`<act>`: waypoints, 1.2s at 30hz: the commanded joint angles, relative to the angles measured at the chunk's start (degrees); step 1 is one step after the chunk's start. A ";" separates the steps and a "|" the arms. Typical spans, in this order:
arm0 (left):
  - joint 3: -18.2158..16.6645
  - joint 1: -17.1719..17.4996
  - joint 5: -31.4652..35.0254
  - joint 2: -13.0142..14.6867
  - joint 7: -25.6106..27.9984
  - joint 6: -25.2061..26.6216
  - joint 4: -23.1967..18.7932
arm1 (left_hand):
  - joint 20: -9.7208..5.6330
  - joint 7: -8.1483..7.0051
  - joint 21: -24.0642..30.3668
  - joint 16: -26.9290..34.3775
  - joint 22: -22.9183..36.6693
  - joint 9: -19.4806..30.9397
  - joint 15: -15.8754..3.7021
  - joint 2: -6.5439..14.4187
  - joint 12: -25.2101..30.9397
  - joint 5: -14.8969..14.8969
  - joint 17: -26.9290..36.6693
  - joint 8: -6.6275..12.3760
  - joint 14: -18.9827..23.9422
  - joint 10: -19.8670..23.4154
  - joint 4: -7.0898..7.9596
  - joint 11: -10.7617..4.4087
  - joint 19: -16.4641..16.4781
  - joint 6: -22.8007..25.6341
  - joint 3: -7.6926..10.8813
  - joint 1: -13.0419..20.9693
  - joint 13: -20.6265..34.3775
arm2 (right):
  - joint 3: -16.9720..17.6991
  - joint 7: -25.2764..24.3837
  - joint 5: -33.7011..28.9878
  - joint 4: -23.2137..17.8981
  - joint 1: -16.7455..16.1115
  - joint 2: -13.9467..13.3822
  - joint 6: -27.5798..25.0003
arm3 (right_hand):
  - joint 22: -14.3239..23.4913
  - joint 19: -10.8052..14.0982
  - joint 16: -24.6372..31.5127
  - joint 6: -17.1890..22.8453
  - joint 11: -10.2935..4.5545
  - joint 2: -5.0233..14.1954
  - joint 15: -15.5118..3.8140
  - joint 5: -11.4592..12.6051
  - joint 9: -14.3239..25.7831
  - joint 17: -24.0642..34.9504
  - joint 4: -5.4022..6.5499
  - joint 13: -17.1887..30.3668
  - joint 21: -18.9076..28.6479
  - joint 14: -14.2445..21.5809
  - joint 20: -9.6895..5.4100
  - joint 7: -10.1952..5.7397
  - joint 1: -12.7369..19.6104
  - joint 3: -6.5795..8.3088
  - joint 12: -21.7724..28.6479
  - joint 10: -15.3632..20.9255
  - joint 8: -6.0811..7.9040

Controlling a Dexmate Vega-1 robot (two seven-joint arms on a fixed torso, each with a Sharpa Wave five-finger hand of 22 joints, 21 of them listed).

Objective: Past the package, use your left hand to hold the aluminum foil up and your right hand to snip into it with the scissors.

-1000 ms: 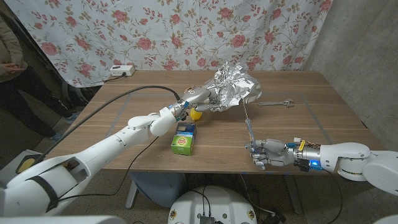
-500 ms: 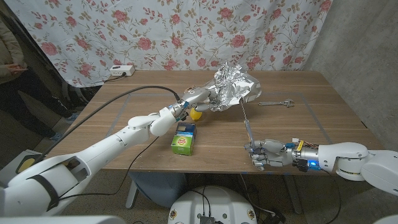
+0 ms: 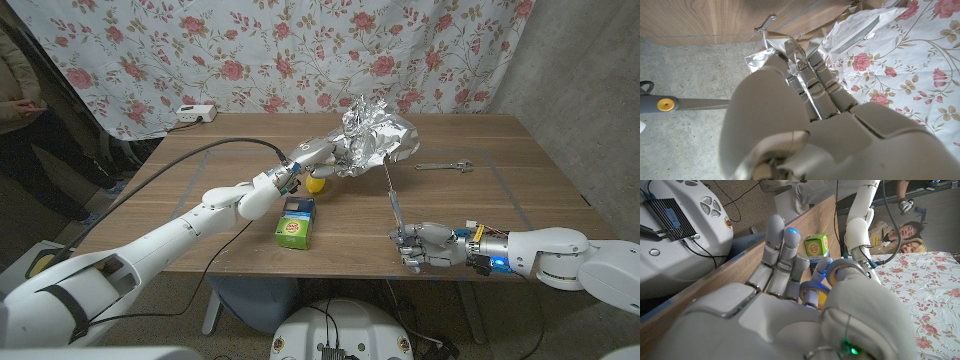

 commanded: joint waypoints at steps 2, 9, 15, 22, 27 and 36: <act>-1.30 1.90 2.36 1.43 3.54 1.50 -2.83 | -0.12 0.14 0.42 0.36 0.10 0.31 -1.11 0.10 -0.31 0.24 0.24 0.02 0.83 0.07 0.09 -0.11 -0.20 0.43 0.45 0.54 0.13 | -0.27 -3.31 0.14 -3.91 -0.80 0.43 -0.11 | 0.15 -0.22 0.70 6.83 -5.65 0.65 -7.10 0.21 0.07 -0.02 -3.79 0.12 0.36 -2.27 -6.14 6.79 -0.03 10.31 0.19 5.70 12.55; -1.28 1.76 2.50 1.60 3.76 0.88 -2.10 | -0.11 0.12 0.56 0.35 0.07 0.32 -1.11 0.09 -0.37 0.23 0.34 0.01 0.87 0.02 0.09 -0.10 -0.23 0.46 0.46 0.54 0.15 | -1.25 -5.24 -0.32 -5.51 -0.81 0.33 -0.38 | 0.04 -0.22 0.83 6.80 -5.81 0.72 -7.15 0.22 0.04 -0.07 -3.93 0.11 0.39 -2.40 -6.09 6.71 -0.34 10.42 0.19 5.66 12.47; -1.10 1.62 3.43 1.38 4.23 1.81 -2.00 | -0.13 0.07 0.64 0.34 0.05 0.32 -1.12 0.07 -0.39 0.22 0.39 -0.02 0.86 0.02 0.08 -0.10 -0.24 0.42 0.46 0.54 0.17 | -1.59 -5.72 -0.36 -5.61 -0.76 0.15 -0.11 | 0.01 -0.24 0.96 6.85 -5.74 0.75 -7.15 0.22 -0.24 -0.09 -4.03 0.11 0.43 -2.44 -6.05 6.72 -0.57 10.47 0.21 5.71 12.26; -0.83 1.50 3.54 1.12 3.99 2.47 -2.03 | -0.14 0.06 0.77 0.31 0.02 0.32 -1.11 0.07 -0.39 0.21 0.48 -0.04 0.87 0.06 0.09 -0.11 -0.26 0.42 0.48 0.54 0.21 | -3.91 -4.07 -0.19 -3.62 2.01 0.07 0.71 | -0.11 -0.25 1.14 6.81 -5.92 0.83 -7.11 0.14 -0.07 -0.09 -4.11 0.11 0.40 -2.45 -6.11 6.49 -0.85 10.43 0.18 5.59 12.33; -0.46 0.91 3.10 0.85 3.46 2.40 -1.03 | -0.13 0.12 0.84 0.30 0.00 0.33 -1.11 0.07 -0.40 0.20 0.53 -0.05 0.88 0.05 0.09 -0.10 -0.29 0.41 0.49 0.54 0.24 | -6.40 -3.84 0.06 -1.92 4.57 0.07 1.25 | -0.02 -0.27 1.19 6.85 -5.83 0.91 -7.15 0.12 -0.07 -0.11 -4.17 0.11 0.48 -2.52 -6.07 6.66 -1.00 10.48 0.19 5.61 12.33; 0.27 0.48 3.56 0.58 3.48 2.87 -0.61 | -0.15 0.13 0.93 0.27 -0.02 0.33 -1.11 0.06 -0.43 0.19 0.59 -0.08 0.87 0.06 0.09 -0.11 -0.31 0.37 0.50 0.54 0.25 | -6.20 -3.81 1.51 -1.27 3.74 -1.24 2.15 | -0.02 -0.31 1.35 6.77 -5.86 0.93 -7.16 0.07 -0.05 -0.10 -4.31 0.11 0.51 -2.55 -6.05 6.59 -1.23 10.52 0.19 5.61 12.30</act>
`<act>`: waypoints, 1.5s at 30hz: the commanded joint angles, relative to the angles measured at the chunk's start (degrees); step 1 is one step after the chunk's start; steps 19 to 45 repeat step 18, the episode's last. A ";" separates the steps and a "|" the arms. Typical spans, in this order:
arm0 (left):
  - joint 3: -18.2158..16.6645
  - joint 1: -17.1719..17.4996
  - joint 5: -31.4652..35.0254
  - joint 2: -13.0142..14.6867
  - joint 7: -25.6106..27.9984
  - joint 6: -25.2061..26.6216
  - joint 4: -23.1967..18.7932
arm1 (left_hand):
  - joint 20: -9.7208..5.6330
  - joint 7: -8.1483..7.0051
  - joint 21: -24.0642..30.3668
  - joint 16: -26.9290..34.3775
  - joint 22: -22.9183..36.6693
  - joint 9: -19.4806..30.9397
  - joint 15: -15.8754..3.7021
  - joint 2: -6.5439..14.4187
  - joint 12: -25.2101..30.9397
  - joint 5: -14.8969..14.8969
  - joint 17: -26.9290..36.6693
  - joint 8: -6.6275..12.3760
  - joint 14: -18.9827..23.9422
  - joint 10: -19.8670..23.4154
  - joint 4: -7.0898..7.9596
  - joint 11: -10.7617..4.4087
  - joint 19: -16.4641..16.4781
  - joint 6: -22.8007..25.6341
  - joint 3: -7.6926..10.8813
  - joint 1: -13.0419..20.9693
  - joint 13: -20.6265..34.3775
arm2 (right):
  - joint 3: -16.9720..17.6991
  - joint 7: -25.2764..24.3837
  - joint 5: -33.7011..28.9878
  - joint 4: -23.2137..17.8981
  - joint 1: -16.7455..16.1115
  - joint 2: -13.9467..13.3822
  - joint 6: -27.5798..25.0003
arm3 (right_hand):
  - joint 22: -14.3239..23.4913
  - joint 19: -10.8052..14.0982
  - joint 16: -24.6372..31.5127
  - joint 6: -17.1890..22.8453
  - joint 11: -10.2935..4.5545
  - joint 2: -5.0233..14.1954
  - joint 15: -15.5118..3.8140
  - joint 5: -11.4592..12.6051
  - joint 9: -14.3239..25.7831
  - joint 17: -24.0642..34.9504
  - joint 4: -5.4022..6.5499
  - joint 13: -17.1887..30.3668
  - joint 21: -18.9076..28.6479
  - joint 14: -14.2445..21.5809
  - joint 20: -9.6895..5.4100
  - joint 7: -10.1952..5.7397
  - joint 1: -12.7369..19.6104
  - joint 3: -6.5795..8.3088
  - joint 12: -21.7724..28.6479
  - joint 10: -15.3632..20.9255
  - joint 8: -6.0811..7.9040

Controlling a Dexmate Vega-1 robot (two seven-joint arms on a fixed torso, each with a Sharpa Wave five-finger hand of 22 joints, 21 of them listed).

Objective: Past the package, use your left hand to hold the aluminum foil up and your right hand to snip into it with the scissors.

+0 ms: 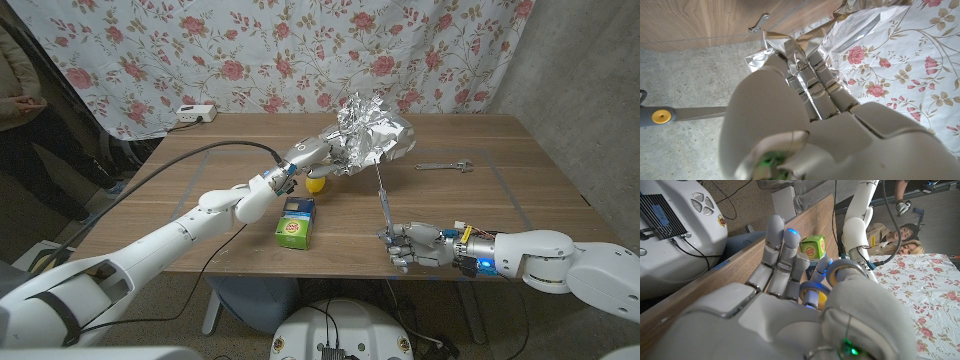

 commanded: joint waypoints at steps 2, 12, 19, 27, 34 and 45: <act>0.94 -0.66 0.12 -0.43 -0.31 0.50 1.04 | -0.25 0.15 0.29 0.24 -0.04 0.33 -1.11 0.13 0.01 0.20 0.14 -0.08 0.85 0.05 0.08 -0.12 -0.22 0.40 0.50 0.62 0.25 | -1.71 0.70 1.18 1.51 1.40 -1.51 1.21 | 0.35 -0.39 0.52 6.81 -5.93 0.42 -7.31 0.19 0.10 0.17 -4.26 0.11 0.23 -2.33 -6.04 6.62 -0.23 10.46 0.35 5.36 11.85; 1.15 -0.87 -0.43 -0.52 0.30 0.21 1.74 | -0.25 0.20 0.44 0.22 -0.07 0.34 -1.11 0.15 -0.04 0.18 0.23 -0.07 0.87 0.03 0.10 -0.11 -0.25 0.48 0.52 0.61 0.27 | -1.54 -0.35 1.88 1.07 0.72 -2.43 1.80 | -0.19 -0.59 0.72 6.63 -5.81 0.38 -7.26 -0.23 -1.29 0.11 -4.40 0.10 -0.04 -2.74 -6.00 6.11 -0.84 10.11 0.33 4.95 10.71; 1.68 -1.38 0.35 -0.81 0.69 0.09 2.29 | -0.26 0.15 0.51 0.21 -0.08 0.34 -1.11 0.17 -0.07 0.17 0.28 -0.09 0.89 0.03 0.11 -0.11 -0.27 0.45 0.54 0.60 0.27 | -1.35 -0.35 1.80 1.20 -0.08 -2.49 2.59 | -0.48 -0.80 0.75 6.97 -5.94 0.14 -7.29 -2.47 -2.93 -1.04 -4.67 0.11 0.00 -3.05 -6.04 5.58 -1.80 7.68 0.40 5.02 9.51; 1.68 -1.38 0.35 -0.81 0.69 0.09 2.29 | -0.26 0.15 0.51 0.21 -0.08 0.34 -1.11 0.17 -0.07 0.17 0.28 -0.09 0.89 0.03 0.11 -0.11 -0.27 0.45 0.54 0.60 0.27 | -1.35 -0.35 1.80 1.20 -0.08 -2.49 2.59 | -0.48 -0.80 0.75 6.97 -5.94 0.14 -7.29 -2.47 -2.93 -1.04 -4.67 0.11 0.00 -3.05 -6.04 5.58 -1.80 7.68 0.40 5.02 9.51; 1.68 -1.38 0.35 -0.81 0.69 0.09 2.29 | -0.26 0.15 0.51 0.21 -0.08 0.34 -1.11 0.17 -0.07 0.17 0.28 -0.09 0.89 0.03 0.11 -0.11 -0.27 0.45 0.54 0.60 0.27 | -1.35 -0.35 1.80 1.20 -0.08 -2.49 2.59 | -0.48 -0.80 0.75 6.97 -5.94 0.14 -7.29 -2.47 -2.93 -1.04 -4.67 0.11 0.00 -3.05 -6.04 5.58 -1.80 7.68 0.40 5.02 9.51; 1.68 -1.38 0.35 -0.81 0.69 0.09 2.29 | -0.26 0.15 0.51 0.21 -0.08 0.34 -1.11 0.17 -0.07 0.17 0.28 -0.09 0.89 0.03 0.11 -0.11 -0.27 0.45 0.54 0.60 0.27 | -1.35 -0.35 1.80 1.20 -0.08 -2.49 2.59 | -0.48 -0.80 0.75 6.97 -5.94 0.14 -7.29 -2.47 -2.93 -1.04 -4.67 0.11 0.00 -3.05 -6.04 5.58 -1.80 7.68 0.40 5.02 9.51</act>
